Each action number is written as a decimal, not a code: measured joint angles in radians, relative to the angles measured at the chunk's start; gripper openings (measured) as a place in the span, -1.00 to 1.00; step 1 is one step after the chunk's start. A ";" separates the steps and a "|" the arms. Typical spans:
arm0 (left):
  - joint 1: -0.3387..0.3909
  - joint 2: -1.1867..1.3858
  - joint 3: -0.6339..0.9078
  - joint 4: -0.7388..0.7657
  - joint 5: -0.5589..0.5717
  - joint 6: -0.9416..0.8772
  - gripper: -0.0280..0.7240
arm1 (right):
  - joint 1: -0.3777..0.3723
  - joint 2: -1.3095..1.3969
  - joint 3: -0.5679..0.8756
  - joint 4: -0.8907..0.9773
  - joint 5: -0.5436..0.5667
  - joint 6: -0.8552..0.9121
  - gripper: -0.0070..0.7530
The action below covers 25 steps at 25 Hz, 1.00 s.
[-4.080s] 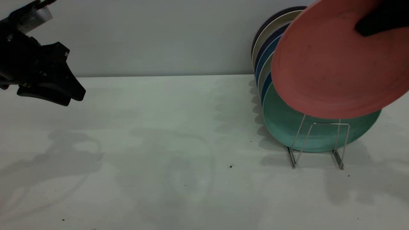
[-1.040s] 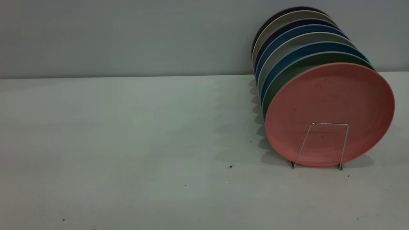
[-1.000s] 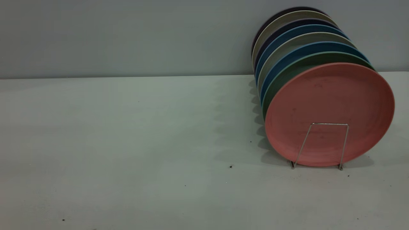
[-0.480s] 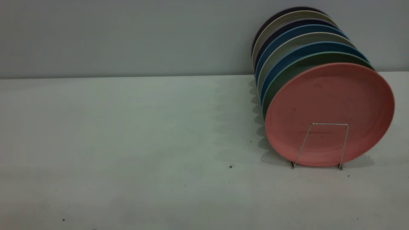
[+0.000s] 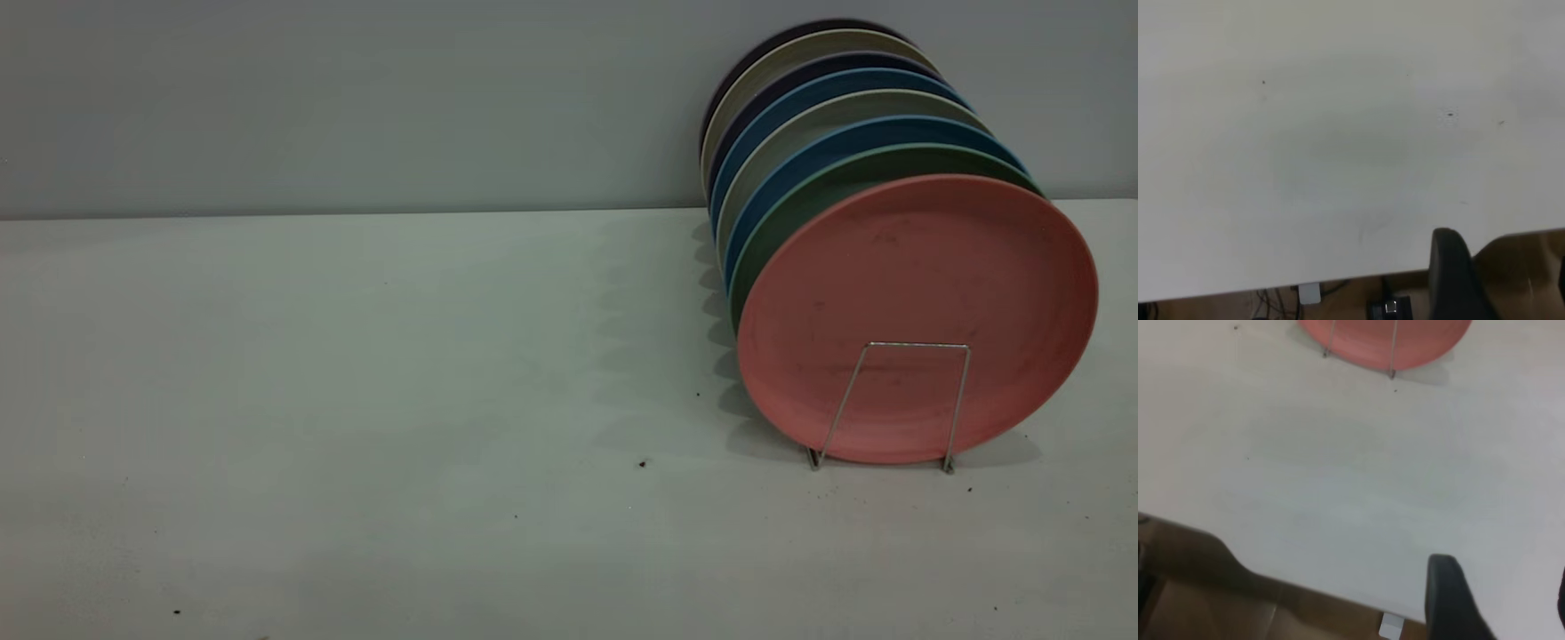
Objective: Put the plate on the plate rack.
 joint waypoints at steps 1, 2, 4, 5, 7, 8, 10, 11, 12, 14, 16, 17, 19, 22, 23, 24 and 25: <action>0.000 -0.001 0.000 0.000 0.000 -0.006 0.19 | 0.000 0.000 0.000 -0.001 -0.001 0.000 0.08; 0.000 -0.002 0.000 0.000 -0.002 -0.013 0.19 | 0.000 0.000 0.000 -0.001 -0.003 0.000 0.08; -0.008 -0.003 0.000 0.009 -0.004 -0.020 0.19 | 0.000 0.000 0.000 -0.004 -0.005 0.000 0.08; -0.010 -0.003 0.000 0.009 -0.005 -0.022 0.19 | 0.000 0.000 0.000 -0.004 -0.005 0.001 0.08; -0.015 -0.003 0.000 0.008 -0.005 -0.023 0.19 | 0.000 0.000 0.000 -0.005 -0.005 0.001 0.08; -0.016 -0.003 0.000 0.008 -0.005 -0.023 0.19 | 0.000 0.000 0.000 -0.005 -0.006 0.004 0.08; -0.017 -0.003 0.000 0.008 -0.005 -0.023 0.19 | 0.000 0.000 0.000 -0.007 -0.008 0.018 0.08; -0.017 -0.003 0.000 0.008 -0.005 -0.023 0.19 | 0.000 0.000 0.000 -0.007 -0.010 0.022 0.08; -0.017 -0.003 0.000 0.008 -0.005 -0.023 0.19 | 0.000 0.000 0.000 -0.007 -0.010 0.023 0.08; -0.017 -0.003 0.000 0.008 -0.005 -0.024 0.19 | 0.000 0.000 0.000 -0.007 -0.011 0.025 0.08; -0.017 -0.003 0.000 0.008 -0.005 -0.024 0.19 | 0.000 0.000 0.000 -0.007 -0.011 0.026 0.08; -0.017 -0.003 0.000 0.008 -0.005 -0.024 0.19 | 0.000 0.000 0.000 -0.007 -0.011 0.027 0.08; -0.017 -0.003 0.000 0.008 -0.005 -0.024 0.19 | 0.000 0.000 0.000 -0.007 -0.011 0.027 0.08; -0.017 -0.007 0.000 0.008 -0.005 -0.024 0.19 | 0.000 0.000 0.000 -0.007 -0.012 0.027 0.08; -0.017 -0.016 0.000 0.008 -0.005 -0.024 0.19 | 0.000 0.000 0.000 -0.007 -0.012 0.027 0.08; -0.017 -0.030 0.000 0.008 -0.005 -0.024 0.19 | 0.000 -0.005 0.000 -0.007 -0.012 0.027 0.08; -0.017 -0.046 0.000 0.008 -0.005 -0.024 0.19 | 0.000 -0.013 0.000 -0.007 -0.012 0.027 0.08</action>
